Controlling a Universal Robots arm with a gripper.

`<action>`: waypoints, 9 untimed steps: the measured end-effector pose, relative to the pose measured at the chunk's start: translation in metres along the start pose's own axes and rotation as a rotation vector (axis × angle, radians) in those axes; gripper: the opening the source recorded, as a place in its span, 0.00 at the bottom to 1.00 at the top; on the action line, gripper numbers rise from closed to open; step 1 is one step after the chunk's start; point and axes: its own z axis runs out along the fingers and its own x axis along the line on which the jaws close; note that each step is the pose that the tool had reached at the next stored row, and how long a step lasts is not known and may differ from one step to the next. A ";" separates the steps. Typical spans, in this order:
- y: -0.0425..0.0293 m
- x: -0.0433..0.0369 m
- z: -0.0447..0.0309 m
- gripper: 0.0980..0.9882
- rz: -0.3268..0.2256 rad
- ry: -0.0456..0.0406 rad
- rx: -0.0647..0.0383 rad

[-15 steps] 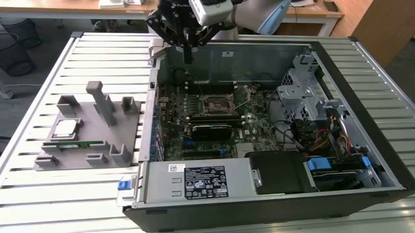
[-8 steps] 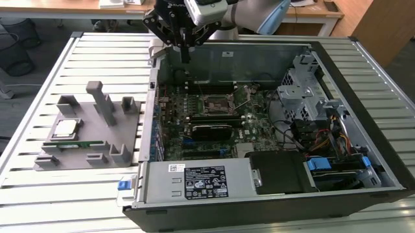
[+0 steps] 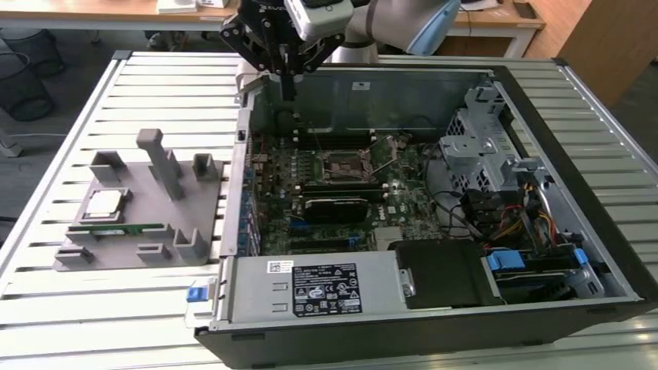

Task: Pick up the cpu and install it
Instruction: 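Reach for the cpu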

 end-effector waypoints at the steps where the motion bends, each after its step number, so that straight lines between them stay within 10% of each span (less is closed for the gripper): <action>1: -0.0001 0.0007 0.0000 0.02 0.000 0.0000 0.000; 9: -0.0004 0.0054 -0.0001 0.02 0.000 0.0000 0.000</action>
